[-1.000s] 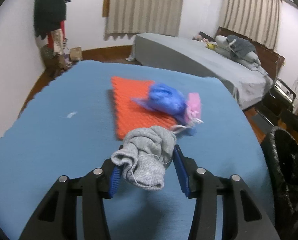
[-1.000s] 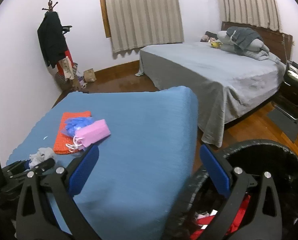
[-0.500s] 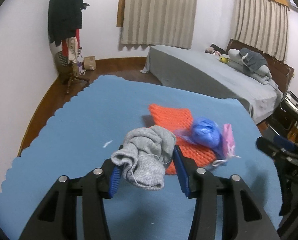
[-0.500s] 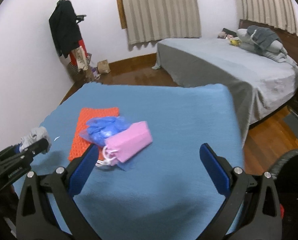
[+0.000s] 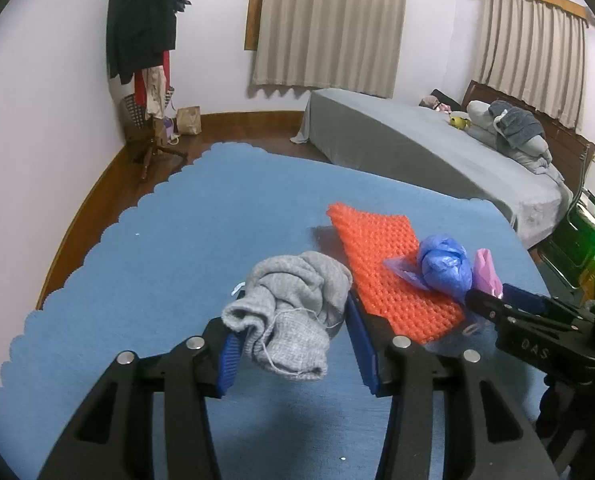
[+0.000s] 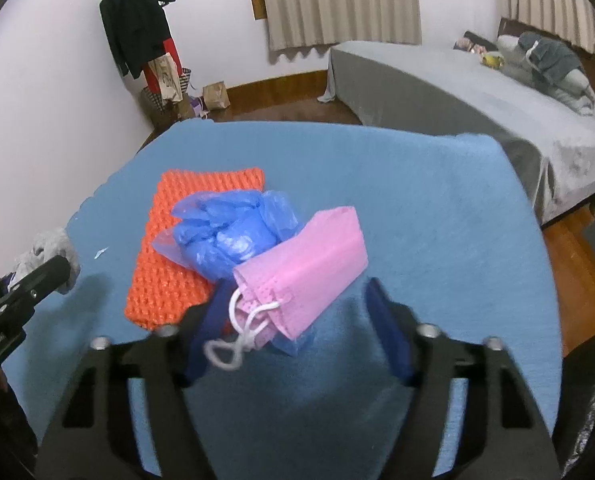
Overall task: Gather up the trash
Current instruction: 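Grasp the grey sock with the left tool while the right tool grasps the pink paper bag, then carry the grey sock and pink bag over the bin with both tools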
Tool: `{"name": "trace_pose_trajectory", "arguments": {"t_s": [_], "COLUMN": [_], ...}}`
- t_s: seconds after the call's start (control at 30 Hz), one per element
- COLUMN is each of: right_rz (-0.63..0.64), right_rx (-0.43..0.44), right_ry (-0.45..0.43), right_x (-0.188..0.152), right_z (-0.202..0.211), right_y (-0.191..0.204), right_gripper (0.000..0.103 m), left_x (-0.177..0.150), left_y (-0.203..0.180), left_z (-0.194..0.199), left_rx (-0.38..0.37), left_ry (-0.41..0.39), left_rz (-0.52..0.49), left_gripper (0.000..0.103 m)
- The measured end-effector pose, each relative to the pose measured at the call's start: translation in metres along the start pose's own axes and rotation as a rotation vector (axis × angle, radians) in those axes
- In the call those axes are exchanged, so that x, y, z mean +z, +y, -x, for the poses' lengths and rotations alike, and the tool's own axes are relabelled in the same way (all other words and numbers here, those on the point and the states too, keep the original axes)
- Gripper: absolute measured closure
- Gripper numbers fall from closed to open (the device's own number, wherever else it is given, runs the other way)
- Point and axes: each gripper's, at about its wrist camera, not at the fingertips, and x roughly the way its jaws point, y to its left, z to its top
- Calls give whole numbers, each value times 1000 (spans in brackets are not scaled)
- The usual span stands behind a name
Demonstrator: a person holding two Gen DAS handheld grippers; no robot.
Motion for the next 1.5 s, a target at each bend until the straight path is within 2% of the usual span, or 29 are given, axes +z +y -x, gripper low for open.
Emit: {"name": "trace_pose_trajectory", "arguments": {"t_s": [0.13,0.23,0.63,0.97,1.5], "right_rz": [-25,-31,-47,-51,-70], "right_rx": [46,56,73,67,-4], "right_ry": [23,6,-50,-113,-238], "right_x": [-2,-3,-8,-8,-16], "right_z": [3,15,63,110,203], "right_y": [-7,-10,-27,-37,-73], "right_gripper": [90,96,97,97,97], "left_x": [-1,-1,3,11,18], "left_y": [-2,-6,-35,-65,-134], "left_z": [-1,1,18,47,96], "left_rx": [-7,-15,-59,-88,-194], "left_ry": [0,-4,-25,-54,-104], "left_rz": [-2,-7,-43,-88,-150], "left_gripper": [55,55,55,55,55]}}
